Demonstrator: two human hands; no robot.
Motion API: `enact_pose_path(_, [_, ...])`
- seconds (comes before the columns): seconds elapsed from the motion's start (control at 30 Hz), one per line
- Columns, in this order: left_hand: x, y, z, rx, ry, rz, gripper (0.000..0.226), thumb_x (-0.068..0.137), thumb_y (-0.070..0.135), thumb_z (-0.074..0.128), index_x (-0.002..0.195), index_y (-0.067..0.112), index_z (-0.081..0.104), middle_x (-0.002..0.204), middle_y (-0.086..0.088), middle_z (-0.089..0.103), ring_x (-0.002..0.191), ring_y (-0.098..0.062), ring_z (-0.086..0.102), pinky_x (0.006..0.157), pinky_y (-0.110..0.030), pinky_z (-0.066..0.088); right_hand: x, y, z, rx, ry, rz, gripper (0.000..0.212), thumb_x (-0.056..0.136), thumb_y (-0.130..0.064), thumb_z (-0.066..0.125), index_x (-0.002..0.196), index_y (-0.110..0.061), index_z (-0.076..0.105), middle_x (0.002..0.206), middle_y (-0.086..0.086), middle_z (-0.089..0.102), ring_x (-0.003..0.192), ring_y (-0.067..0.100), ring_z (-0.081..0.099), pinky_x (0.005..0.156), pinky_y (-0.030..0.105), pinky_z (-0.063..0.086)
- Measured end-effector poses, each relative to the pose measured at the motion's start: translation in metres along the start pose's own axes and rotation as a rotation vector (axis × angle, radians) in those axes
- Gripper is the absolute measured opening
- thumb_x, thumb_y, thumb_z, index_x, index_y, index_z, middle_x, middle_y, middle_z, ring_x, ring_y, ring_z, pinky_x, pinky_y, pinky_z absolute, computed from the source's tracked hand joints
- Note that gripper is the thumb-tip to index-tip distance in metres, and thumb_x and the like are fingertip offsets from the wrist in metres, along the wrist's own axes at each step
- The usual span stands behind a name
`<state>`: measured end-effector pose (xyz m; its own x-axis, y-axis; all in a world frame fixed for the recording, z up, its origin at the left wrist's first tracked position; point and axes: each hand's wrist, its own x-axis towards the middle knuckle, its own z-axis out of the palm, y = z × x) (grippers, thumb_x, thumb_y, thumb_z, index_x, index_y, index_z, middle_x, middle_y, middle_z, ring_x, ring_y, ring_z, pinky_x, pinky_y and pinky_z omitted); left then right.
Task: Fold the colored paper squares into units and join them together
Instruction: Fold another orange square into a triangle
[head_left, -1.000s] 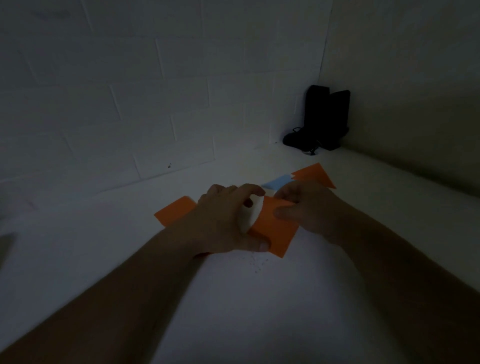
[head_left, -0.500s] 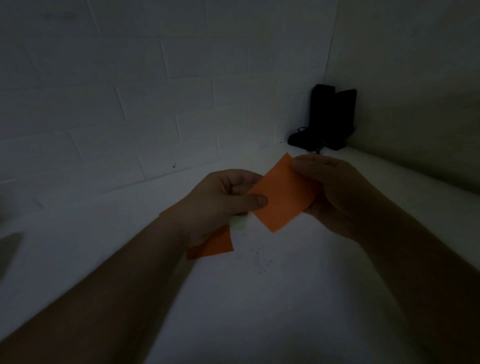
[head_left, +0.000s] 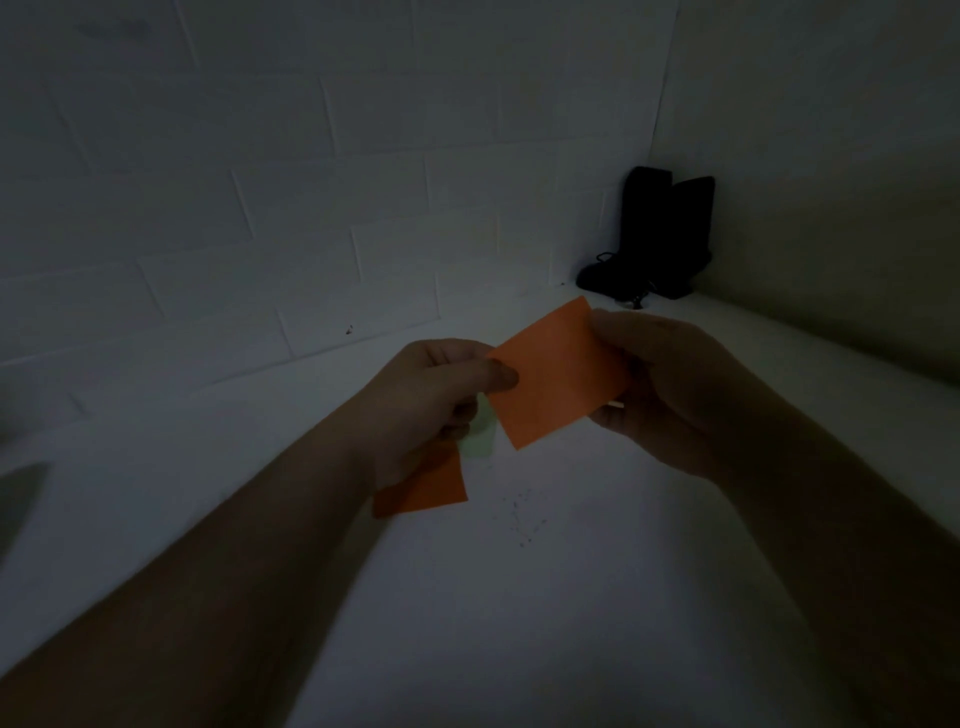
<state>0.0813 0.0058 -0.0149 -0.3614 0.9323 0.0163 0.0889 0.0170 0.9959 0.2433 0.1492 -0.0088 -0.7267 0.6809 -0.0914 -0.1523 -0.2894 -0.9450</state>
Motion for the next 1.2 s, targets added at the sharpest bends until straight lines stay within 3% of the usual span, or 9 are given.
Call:
enact_pose_path(0.27, [0.007,-0.008,-0.002,0.007,0.237,-0.014,0.014,0.097,0.01,0.065,0.102,0.014,0.078,0.089,-0.005,0.075,0.077,-0.023,0.073,0.075,-0.034,0.053,0.0,0.002,-0.001,-0.358,0.073,-0.222,0.016,0.089,-0.018,0.07,0.075,-0.027,0.073,0.073,-0.011,0.069,0.074,0.016,0.054,0.066,0.032,0.041])
enact_pose_path(0.43, [0.012,-0.003,0.0,-0.306,0.325,0.034,0.022,0.096,0.001,0.057,0.102,0.009,0.076,0.097,-0.008,0.077,0.087,-0.024,0.077,0.087,-0.038,0.062,-0.001,0.01,-0.003,-0.682,0.003,-0.427,0.017,0.083,-0.019,0.079,0.076,-0.035,0.077,0.081,0.013,0.065,0.067,0.022,0.053,0.06,0.023,0.046])
enact_pose_path(0.57, [0.009,-0.001,0.003,-0.33,0.341,0.127,0.02,0.088,-0.001,0.074,0.105,0.01,0.07,0.09,-0.011,0.07,0.081,-0.022,0.073,0.077,-0.034,0.062,0.003,0.015,0.001,-0.918,-0.021,-0.619,0.034,0.083,-0.02,0.08,0.069,-0.05,0.071,0.083,-0.02,0.066,0.08,0.001,0.062,0.071,0.017,0.046])
enact_pose_path(0.67, [0.009,-0.005,0.006,-0.263,0.356,0.184,0.026,0.085,-0.006,0.075,0.102,0.012,0.067,0.095,-0.01,0.07,0.082,-0.021,0.072,0.077,-0.037,0.064,0.003,0.015,0.002,-0.812,-0.103,-0.637,0.031,0.091,-0.01,0.071,0.078,-0.037,0.071,0.087,-0.02,0.068,0.08,-0.002,0.063,0.073,0.013,0.045])
enact_pose_path(0.73, [0.01,-0.006,0.006,-0.268,0.369,0.218,0.024,0.086,-0.008,0.074,0.099,0.011,0.069,0.103,-0.012,0.071,0.087,-0.025,0.074,0.079,-0.038,0.064,0.002,0.014,0.001,-0.628,-0.135,-0.476,0.022,0.097,-0.013,0.063,0.088,-0.03,0.074,0.104,-0.011,0.068,0.092,0.008,0.066,0.079,0.026,0.053])
enact_pose_path(0.83, [0.011,-0.008,0.006,-0.277,0.405,0.23,0.018,0.087,-0.008,0.073,0.096,0.008,0.073,0.102,-0.008,0.076,0.096,-0.033,0.075,0.085,-0.041,0.063,0.002,0.013,-0.004,-0.569,-0.203,-0.365,0.049,0.092,0.008,0.058,0.098,-0.037,0.076,0.11,0.0,0.07,0.103,0.026,0.066,0.089,0.046,0.056])
enact_pose_path(0.9, [0.01,-0.008,0.008,-0.273,0.405,0.222,0.017,0.089,-0.007,0.072,0.096,0.008,0.076,0.097,-0.004,0.079,0.097,-0.033,0.076,0.087,-0.041,0.063,0.002,0.015,-0.005,-0.775,-0.205,-0.493,0.066,0.081,0.019,0.059,0.102,-0.042,0.075,0.1,-0.006,0.072,0.098,0.019,0.069,0.088,0.037,0.058])
enact_pose_path(1.0, [0.01,-0.009,0.012,-0.266,0.375,0.208,0.019,0.091,-0.006,0.07,0.098,0.009,0.077,0.097,-0.005,0.08,0.096,-0.029,0.076,0.087,-0.037,0.063,0.003,0.019,-0.001,-0.956,-0.112,-0.756,0.048,0.081,0.008,0.074,0.108,-0.031,0.071,0.099,-0.025,0.066,0.093,-0.003,0.068,0.082,0.011,0.05])
enact_pose_path(1.2, [0.008,-0.011,0.017,-0.283,0.289,0.186,0.03,0.086,-0.01,0.073,0.107,0.01,0.078,0.114,-0.011,0.076,0.104,-0.032,0.074,0.097,-0.043,0.058,0.002,0.019,0.001,-0.764,-0.017,-0.697,0.031,0.077,-0.005,0.083,0.091,-0.032,0.073,0.095,-0.014,0.073,0.086,0.006,0.071,0.078,0.018,0.056])
